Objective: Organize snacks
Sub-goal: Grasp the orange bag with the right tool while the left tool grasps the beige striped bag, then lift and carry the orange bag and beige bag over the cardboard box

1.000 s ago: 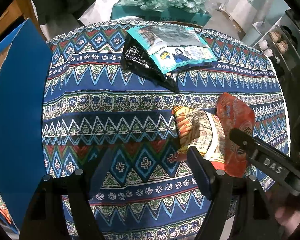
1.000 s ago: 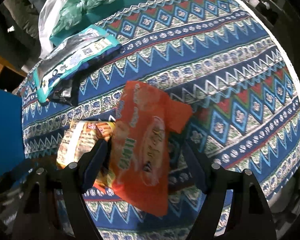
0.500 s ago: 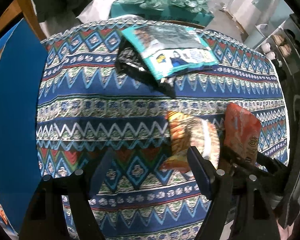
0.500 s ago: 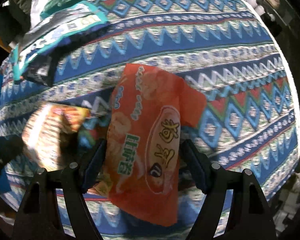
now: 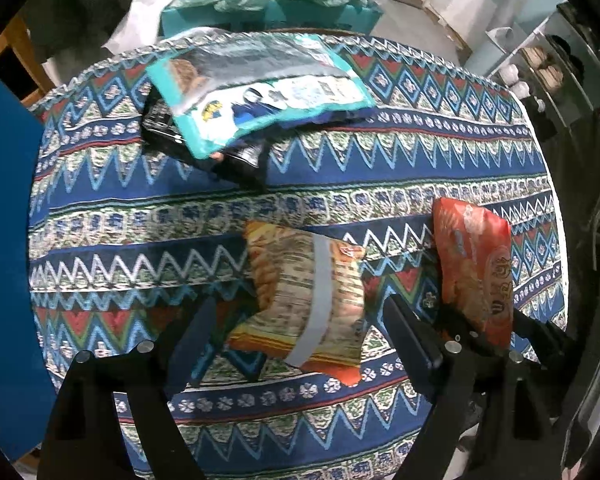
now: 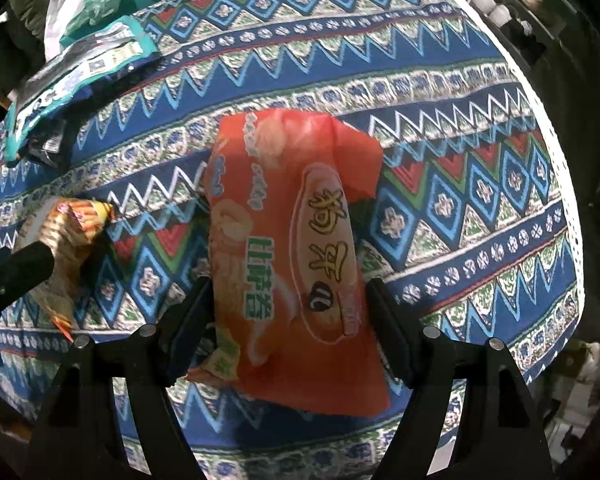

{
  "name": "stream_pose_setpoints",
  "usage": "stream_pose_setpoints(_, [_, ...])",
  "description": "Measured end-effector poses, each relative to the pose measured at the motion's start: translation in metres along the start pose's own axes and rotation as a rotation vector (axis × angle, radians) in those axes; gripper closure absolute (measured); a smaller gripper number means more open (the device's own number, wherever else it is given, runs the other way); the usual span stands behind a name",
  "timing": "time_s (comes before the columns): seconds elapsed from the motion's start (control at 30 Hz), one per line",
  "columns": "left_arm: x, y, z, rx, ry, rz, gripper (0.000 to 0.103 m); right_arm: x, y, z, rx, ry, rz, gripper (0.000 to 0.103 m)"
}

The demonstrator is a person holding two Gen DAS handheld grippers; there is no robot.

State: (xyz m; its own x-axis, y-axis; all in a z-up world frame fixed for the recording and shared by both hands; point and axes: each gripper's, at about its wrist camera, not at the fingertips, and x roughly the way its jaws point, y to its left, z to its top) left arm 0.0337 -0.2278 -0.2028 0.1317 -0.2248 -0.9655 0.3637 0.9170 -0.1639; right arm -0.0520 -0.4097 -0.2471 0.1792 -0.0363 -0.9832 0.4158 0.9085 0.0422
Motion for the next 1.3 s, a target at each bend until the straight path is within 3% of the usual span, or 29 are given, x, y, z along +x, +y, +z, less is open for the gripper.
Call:
stream_pose_setpoints(0.17, [0.016,-0.002,0.002,-0.005,0.028,0.027,0.017,-0.005,-0.026,-0.007,0.007,-0.008,0.014,0.026])
stream_pose_setpoints(0.47, [0.037,-0.002,0.007,0.023,0.036,0.041,0.017,0.007,-0.01,0.009,-0.055,-0.082,-0.048,0.026])
stream_pose_setpoints(0.53, [0.038,0.0,0.008,0.023,0.022,0.036,0.021,0.011,-0.003,0.012,-0.06,-0.103,-0.047,0.026])
stream_pose_setpoints(0.6, [0.036,0.004,0.008,0.035,0.003,0.035,0.034,0.012,0.004,0.014,-0.062,-0.123,-0.047,0.026])
stream_pose_setpoints(0.67, [0.034,0.004,0.007,0.052,-0.005,0.039,0.037,0.011,0.009,0.017,-0.065,-0.134,-0.045,0.035])
stream_pose_setpoints(0.7, [0.033,0.005,0.007,0.053,-0.01,0.04,0.04,0.011,0.019,0.019,-0.07,-0.139,-0.047,0.045])
stream_pose_setpoints(0.8, [0.028,0.011,0.004,0.052,-0.03,0.043,0.048,0.006,0.029,0.022,-0.069,-0.133,-0.034,0.047])
stream_pose_setpoints(1.3, [-0.027,0.031,-0.012,0.022,-0.122,0.065,0.05,-0.048,0.075,0.005,-0.132,-0.169,0.046,0.048])
